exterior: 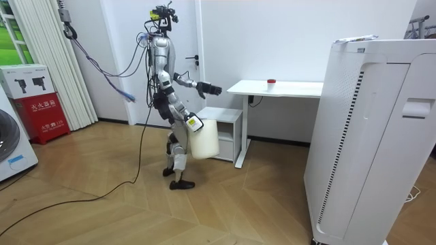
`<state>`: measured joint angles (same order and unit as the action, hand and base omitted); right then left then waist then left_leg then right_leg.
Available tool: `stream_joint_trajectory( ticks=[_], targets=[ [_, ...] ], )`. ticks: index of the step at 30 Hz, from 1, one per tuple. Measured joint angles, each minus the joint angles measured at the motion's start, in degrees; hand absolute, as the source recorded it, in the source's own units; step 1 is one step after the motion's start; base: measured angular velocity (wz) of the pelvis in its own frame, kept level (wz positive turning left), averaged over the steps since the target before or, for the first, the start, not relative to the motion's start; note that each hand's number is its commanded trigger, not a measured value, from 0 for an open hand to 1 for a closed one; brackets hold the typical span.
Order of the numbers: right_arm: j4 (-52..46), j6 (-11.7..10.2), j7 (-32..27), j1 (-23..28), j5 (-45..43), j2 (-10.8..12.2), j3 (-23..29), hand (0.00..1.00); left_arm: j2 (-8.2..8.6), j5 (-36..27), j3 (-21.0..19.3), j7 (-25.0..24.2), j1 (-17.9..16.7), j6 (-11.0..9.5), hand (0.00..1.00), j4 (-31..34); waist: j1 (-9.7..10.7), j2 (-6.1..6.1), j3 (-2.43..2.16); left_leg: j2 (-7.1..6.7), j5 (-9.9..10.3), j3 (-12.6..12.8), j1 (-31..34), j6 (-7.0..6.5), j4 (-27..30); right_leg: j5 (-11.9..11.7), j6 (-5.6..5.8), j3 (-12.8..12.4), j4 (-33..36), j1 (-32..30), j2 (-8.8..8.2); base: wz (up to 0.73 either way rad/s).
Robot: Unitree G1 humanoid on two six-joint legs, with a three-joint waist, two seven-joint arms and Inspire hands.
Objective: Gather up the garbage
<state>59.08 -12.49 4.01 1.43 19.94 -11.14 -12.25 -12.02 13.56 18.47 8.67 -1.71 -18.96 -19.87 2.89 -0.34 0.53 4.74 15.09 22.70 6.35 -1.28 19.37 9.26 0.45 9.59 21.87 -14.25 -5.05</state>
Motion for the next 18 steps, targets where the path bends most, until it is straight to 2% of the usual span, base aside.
stream_joint_trajectory(
  ticks=[2,3,7,10,13,15,16,18],
  targets=[
    [-0.03,-0.01,-0.03,1.16,-0.28,0.0,-0.03,1.0,0.11,-0.47,-0.3,1.02,-1.06,-1.09,0.0,0.8,-0.02,-0.27,-0.39,-0.06,-0.16,0.12,-2.93,0.43,-1.69,-0.03,-0.02,0.66,-1.4,2.79,0.29,-0.07],
    [-0.03,-0.01,-0.25,1.61,-0.24,-0.04,0.02,1.0,0.1,-0.46,-0.27,1.45,-1.22,-1.5,0.0,0.84,0.03,-0.35,-0.41,-0.16,-0.23,-0.03,-4.32,0.59,-2.46,-0.03,-0.01,1.58,-2.24,4.35,0.3,0.0],
    [-0.96,-0.04,-1.03,1.64,-2.53,-0.16,0.19,1.0,-0.23,-0.47,-0.6,3.92,-1.25,-1.5,0.0,3.68,0.03,-0.54,-0.43,-0.16,-0.42,-0.12,-5.87,0.85,-3.92,-0.15,0.17,1.79,-3.22,5.63,0.58,0.0],
    [-1.08,-0.1,-1.36,1.29,-4.2,-0.13,0.18,1.0,-0.21,-0.58,-1.51,6.05,-1.24,-1.7,0.0,7.71,-0.08,-0.59,-0.4,-0.2,-0.43,-1.2,-6.53,0.87,-4.01,-0.14,0.18,2.08,-3.27,6.37,0.63,-0.04],
    [-1.31,-0.12,-1.3,1.52,-6.03,-0.13,0.12,1.0,-0.25,-0.63,-3.25,7.11,-1.31,-2.29,0.0,8.43,-0.25,-0.82,-0.17,-0.09,-0.43,-2.03,-8.58,0.88,-4.04,-0.14,0.17,1.93,-4.29,8.5,1.07,-0.2],
    [-1.77,-0.12,-1.26,1.62,-7.84,-0.14,0.13,1.0,-0.26,-0.64,-4.74,7.36,-1.38,-2.32,0.0,8.44,-0.5,-1.16,0.26,0.0,-0.41,-2.49,-10.18,0.92,-4.05,-0.1,0.08,1.53,-4.41,9.29,1.45,-0.29],
    [-2.06,-0.11,-1.29,1.61,-8.14,-0.16,0.15,1.0,-0.23,-0.64,-5.06,7.57,-1.38,-2.32,0.0,8.44,-0.6,-1.18,0.28,0.08,-0.34,-2.52,-10.27,1.03,-4.04,-0.16,-0.03,1.53,-4.45,9.23,1.58,-0.33],
    [-2.64,-0.1,-1.02,1.65,-9.0,-0.1,0.1,1.0,-0.25,-0.59,-6.03,8.64,-1.79,-2.31,0.0,9.6,-1.75,-0.96,0.39,0.47,0.49,-2.78,-10.81,2.34,-4.15,-0.48,-0.55,0.19,-4.73,8.68,2.8,-0.44]
  ],
)
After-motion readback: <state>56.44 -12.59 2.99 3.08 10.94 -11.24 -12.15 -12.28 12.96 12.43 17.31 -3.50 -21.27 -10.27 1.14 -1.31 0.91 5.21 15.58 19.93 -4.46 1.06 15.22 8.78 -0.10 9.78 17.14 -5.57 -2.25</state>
